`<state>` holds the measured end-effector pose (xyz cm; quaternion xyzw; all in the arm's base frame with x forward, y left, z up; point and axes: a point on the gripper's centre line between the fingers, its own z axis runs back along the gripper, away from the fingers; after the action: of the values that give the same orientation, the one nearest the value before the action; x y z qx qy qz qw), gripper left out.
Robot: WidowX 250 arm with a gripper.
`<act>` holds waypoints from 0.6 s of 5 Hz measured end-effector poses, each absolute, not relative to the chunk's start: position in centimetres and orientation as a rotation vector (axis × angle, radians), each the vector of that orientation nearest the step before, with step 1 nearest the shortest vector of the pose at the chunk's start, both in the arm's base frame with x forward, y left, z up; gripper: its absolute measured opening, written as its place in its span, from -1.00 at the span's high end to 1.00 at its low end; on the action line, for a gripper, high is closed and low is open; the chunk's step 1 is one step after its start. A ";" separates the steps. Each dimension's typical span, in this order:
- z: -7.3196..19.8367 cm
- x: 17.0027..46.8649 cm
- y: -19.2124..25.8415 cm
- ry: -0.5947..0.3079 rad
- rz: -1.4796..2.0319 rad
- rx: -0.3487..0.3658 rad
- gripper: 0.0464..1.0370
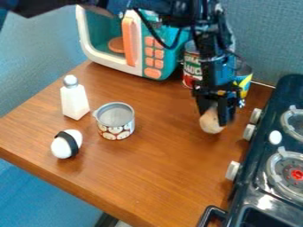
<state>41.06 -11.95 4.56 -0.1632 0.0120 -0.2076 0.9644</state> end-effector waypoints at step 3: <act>2.4 40.9 -11.0 0.076 -0.370 -0.159 -0.31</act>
<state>40.94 -11.04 2.45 -0.0789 0.0376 -0.1839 0.9791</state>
